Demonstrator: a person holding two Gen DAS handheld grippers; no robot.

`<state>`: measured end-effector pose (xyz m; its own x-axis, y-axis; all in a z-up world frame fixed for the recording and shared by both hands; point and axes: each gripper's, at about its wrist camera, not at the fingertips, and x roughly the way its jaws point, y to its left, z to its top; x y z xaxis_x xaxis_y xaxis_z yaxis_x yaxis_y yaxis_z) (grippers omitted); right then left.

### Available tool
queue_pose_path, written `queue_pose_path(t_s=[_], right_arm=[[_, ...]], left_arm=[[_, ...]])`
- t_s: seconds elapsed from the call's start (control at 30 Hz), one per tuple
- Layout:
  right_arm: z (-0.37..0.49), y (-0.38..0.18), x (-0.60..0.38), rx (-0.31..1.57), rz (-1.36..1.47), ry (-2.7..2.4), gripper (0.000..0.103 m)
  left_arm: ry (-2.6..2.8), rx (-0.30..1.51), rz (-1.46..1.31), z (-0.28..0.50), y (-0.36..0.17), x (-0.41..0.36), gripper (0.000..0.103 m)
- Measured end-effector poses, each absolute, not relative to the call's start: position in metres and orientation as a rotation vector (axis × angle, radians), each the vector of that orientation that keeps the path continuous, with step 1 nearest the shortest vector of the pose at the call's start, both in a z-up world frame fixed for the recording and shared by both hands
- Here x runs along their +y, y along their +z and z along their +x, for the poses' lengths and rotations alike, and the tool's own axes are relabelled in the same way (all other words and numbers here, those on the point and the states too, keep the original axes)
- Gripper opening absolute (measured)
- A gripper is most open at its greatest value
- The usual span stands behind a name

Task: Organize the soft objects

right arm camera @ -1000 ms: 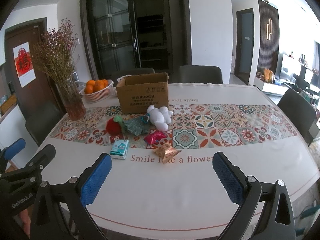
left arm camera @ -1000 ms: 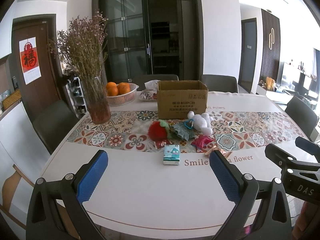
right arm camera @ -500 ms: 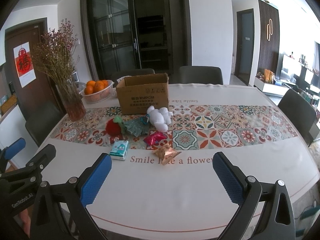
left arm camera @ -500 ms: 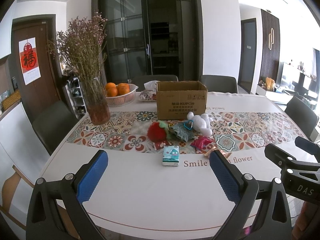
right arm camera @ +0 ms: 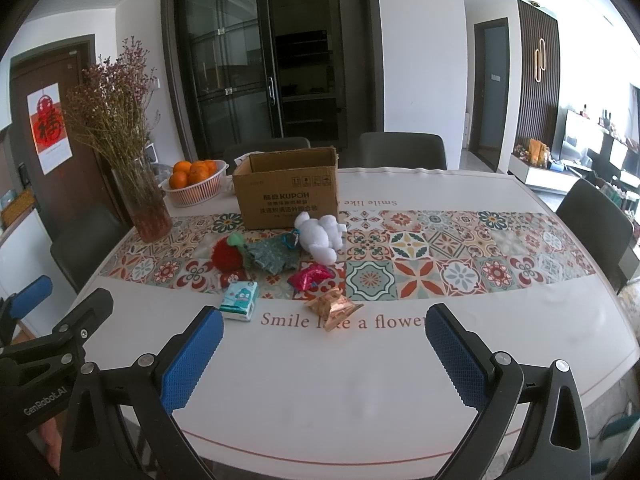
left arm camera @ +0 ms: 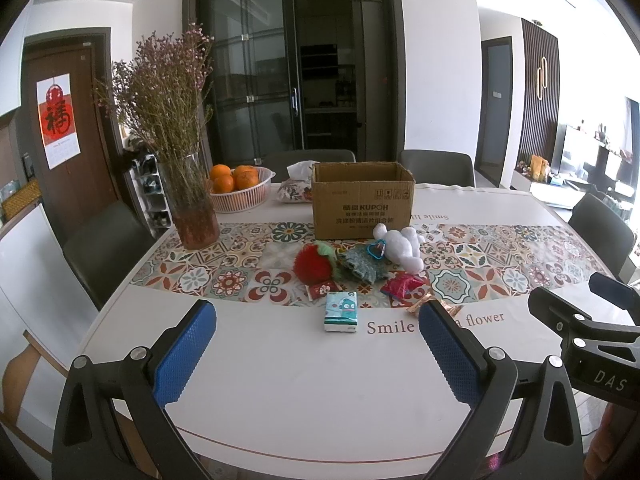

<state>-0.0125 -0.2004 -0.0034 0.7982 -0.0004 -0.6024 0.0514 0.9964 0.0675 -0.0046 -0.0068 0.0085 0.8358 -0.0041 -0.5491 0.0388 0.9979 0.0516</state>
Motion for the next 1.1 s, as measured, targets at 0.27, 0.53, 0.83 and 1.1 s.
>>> queue_pose_path(t_s=[0.27, 0.53, 0.83, 1.1], right_arm=[[-0.012, -0.004, -0.2, 0.646, 0.081, -0.027, 0.102], [-0.012, -0.004, -0.199, 0.647, 0.082, -0.028, 0.102], [-0.002, -0.005, -0.196, 0.665, 0.081, -0.039, 0.102], [0.021, -0.018, -0.194, 0.716, 0.106, -0.055, 0.102]], left_arm=[[-0.023, 0.581, 0.061, -0.005, 0.008, -0.006, 0.103], [-0.024, 0.582, 0.061, -0.005, 0.008, -0.006, 0.103], [-0.04, 0.599, 0.055, 0.007, 0.007, -0.007, 0.103], [-0.078, 0.651, 0.041, 0.033, -0.005, -0.002, 0.103]])
